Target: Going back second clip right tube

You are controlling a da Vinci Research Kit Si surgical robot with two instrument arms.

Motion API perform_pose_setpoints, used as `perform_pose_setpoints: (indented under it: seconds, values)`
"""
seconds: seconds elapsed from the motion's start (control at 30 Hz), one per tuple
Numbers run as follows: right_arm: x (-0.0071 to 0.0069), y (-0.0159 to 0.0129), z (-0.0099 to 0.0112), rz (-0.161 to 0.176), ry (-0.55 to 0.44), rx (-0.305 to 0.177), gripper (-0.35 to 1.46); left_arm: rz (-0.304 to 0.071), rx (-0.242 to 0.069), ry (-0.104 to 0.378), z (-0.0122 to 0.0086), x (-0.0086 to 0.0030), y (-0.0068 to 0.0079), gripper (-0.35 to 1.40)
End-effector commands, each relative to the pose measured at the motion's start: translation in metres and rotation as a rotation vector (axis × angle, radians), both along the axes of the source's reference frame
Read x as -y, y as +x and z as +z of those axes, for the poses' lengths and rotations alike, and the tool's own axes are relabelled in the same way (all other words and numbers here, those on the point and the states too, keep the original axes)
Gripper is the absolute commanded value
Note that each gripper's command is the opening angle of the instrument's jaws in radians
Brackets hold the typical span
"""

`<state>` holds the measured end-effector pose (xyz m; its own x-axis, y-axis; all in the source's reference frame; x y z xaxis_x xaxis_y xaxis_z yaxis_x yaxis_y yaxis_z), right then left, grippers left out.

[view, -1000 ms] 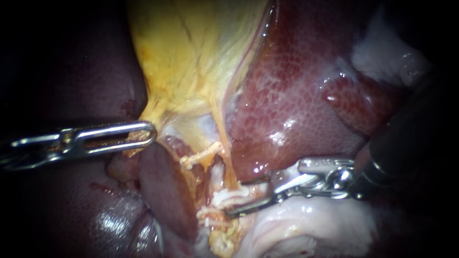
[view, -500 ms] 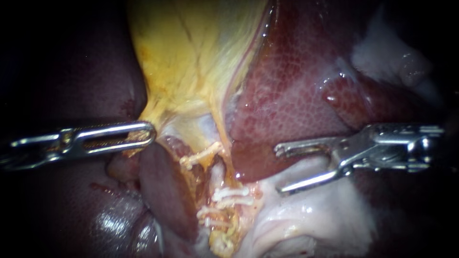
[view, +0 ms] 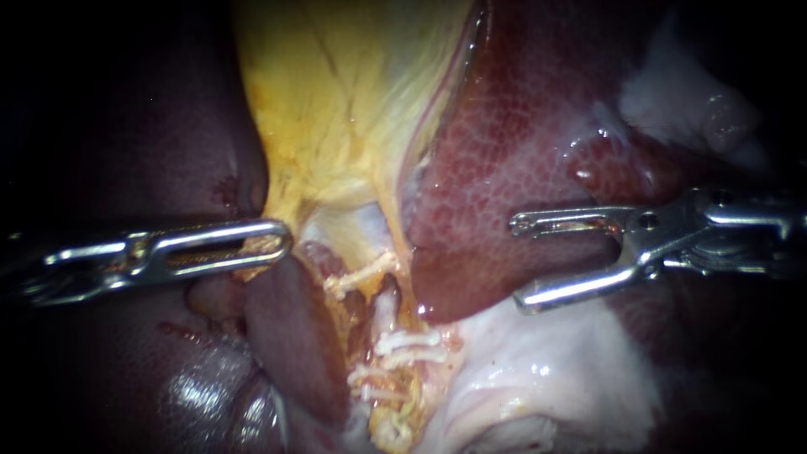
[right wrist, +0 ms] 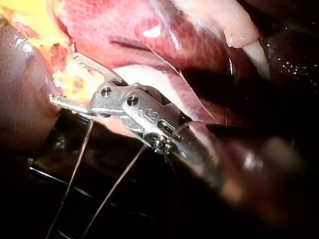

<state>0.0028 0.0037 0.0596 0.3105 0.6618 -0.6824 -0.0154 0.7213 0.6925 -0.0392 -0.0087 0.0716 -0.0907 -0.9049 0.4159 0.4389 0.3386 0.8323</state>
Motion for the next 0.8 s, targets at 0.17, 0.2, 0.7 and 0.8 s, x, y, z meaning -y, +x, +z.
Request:
perform_pose_setpoints:
  seconds: [0.17, 0.2, 0.7, 0.8]
  values:
    - [0.0, 0.0, 0.0, -0.002, 0.001, -0.002, 0.6, 0.031, 0.002, 0.003, 0.0017, 0.0004, -0.0037, -0.35]
    - [0.0, 0.0001, 0.0, -0.002, 0.001, -0.002, 0.6, 0.035, 0.005, 0.003, 0.0018, 0.0005, -0.0041, -0.35]
    - [0.0, -0.0007, -0.0008, -0.095, 0.012, -0.066, 0.6, 0.048, 0.003, 0.004, 0.0022, 0.0007, -0.0046, -0.35]
    - [0.0001, -0.0009, -0.0016, -0.102, 0.009, -0.071, 0.6, 0.048, 0.003, 0.005, 0.0022, 0.0007, -0.0045, -0.35]
